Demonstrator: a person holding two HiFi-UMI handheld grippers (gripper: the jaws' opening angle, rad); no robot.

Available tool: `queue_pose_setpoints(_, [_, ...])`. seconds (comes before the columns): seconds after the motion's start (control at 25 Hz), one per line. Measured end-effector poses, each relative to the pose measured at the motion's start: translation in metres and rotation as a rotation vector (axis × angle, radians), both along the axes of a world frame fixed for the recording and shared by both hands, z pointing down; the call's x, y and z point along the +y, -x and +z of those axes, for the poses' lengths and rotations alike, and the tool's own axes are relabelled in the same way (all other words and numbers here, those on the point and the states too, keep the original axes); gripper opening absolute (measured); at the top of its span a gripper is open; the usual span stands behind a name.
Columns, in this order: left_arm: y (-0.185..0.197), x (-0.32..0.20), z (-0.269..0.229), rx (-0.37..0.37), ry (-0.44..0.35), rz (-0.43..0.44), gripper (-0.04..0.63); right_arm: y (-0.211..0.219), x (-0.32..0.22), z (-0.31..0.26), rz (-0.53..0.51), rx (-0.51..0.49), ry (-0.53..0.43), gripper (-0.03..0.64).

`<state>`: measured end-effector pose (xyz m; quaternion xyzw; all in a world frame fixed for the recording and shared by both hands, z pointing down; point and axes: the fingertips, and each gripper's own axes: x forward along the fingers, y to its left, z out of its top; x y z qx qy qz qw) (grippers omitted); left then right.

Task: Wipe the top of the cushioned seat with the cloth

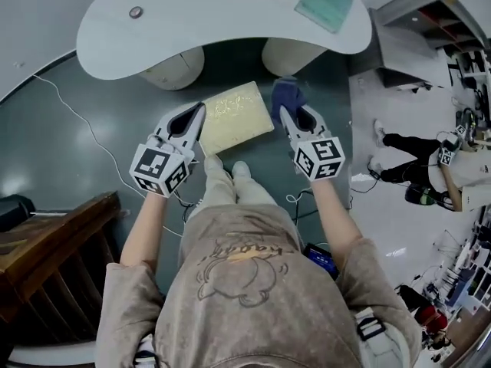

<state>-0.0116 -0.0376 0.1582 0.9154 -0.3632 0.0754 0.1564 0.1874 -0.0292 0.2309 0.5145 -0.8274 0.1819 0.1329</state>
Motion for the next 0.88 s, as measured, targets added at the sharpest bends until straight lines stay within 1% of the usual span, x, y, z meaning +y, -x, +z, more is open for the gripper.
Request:
queue_pose_setpoints(0.16, [0.008,0.011,-0.046,-0.005,-0.038,-0.015,0.017,0.014,0.011,-0.051,-0.035,-0.012,-0.062,0.100])
queue_pose_setpoints(0.36, [0.010,0.027,-0.072,-0.009,-0.066,-0.009,0.017,0.025,0.029,-0.092,-0.044,-0.033,-0.121,0.100])
queue_pose_setpoints(0.44, [0.011,0.030,-0.076,0.004,-0.073,-0.021,0.017,0.030,0.033,-0.105,-0.045,-0.045,-0.146,0.100])
queue_pose_setpoints(0.6, [0.022,0.033,-0.077,0.033,-0.091,-0.076,0.017,0.044,0.035,-0.119,-0.043,-0.064,-0.193,0.100])
queue_pose_setpoints(0.88, [0.028,0.027,-0.071,0.018,-0.137,-0.087,0.017,0.052,0.036,-0.119,-0.047,-0.051,-0.238,0.100])
